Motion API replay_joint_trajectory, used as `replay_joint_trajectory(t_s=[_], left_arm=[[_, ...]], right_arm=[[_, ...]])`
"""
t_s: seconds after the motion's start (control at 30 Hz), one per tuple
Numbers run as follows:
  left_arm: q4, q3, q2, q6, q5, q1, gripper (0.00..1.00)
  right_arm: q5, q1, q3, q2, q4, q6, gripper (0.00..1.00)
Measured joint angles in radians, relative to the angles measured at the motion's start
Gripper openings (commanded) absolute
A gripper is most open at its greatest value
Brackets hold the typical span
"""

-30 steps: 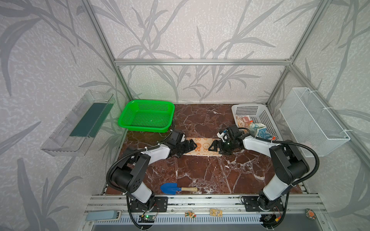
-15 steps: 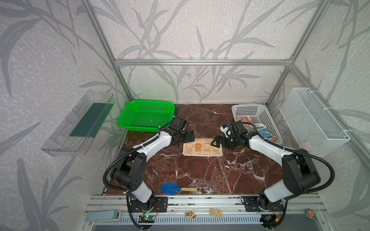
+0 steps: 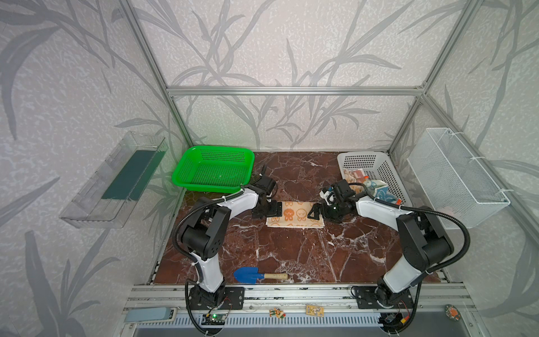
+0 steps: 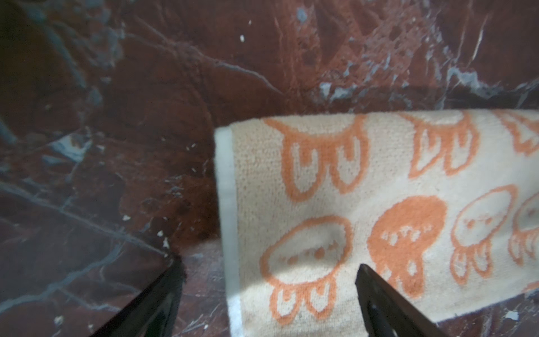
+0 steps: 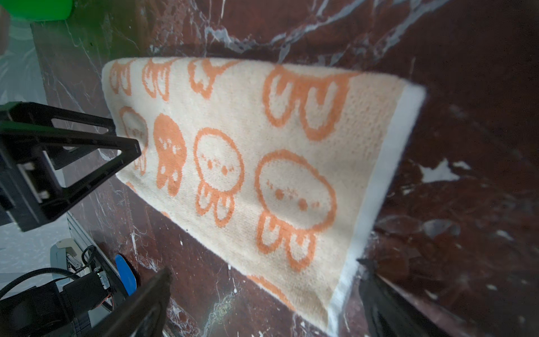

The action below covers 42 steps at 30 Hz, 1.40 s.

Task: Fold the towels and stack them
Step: 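Grasp the folded orange towel's two short ends with both grippers, then lift the towel with the left gripper toward the green basket while the right releases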

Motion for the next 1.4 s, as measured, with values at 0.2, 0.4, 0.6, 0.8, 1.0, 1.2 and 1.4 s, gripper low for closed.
replay_joint_trajectory(t_s=[0.2, 0.4, 0.6, 0.8, 1.0, 1.2, 1.4], left_arm=[[0.026, 0.009, 0.021, 0.003, 0.033, -0.021, 0.58], [0.039, 0.022, 0.051, 0.015, 0.051, -0.032, 0.17], [0.021, 0.033, 0.055, 0.025, 0.038, -0.035, 0.0], [-0.169, 0.142, 0.071, 0.076, -0.053, -0.036, 0.0], [-0.372, 0.386, 0.086, 0.165, -0.216, -0.036, 0.0], [-0.526, 0.621, 0.107, 0.258, -0.42, -0.024, 0.0], [-0.607, 0.806, 0.147, 0.381, -0.579, 0.016, 0.0]], right_arm=[[-0.023, 0.02, 0.002, 0.036, 0.077, 0.012, 0.99], [-0.032, 0.045, 0.018, 0.066, 0.128, 0.031, 0.99], [-0.039, 0.053, 0.021, 0.072, 0.144, 0.041, 0.99], [-0.029, 0.057, 0.039, 0.072, 0.113, 0.031, 0.99], [-0.012, 0.057, 0.067, 0.072, 0.045, 0.019, 0.99], [-0.002, 0.07, 0.157, 0.072, -0.018, 0.0, 0.99], [0.035, 0.117, 0.332, 0.072, -0.066, -0.04, 0.99]])
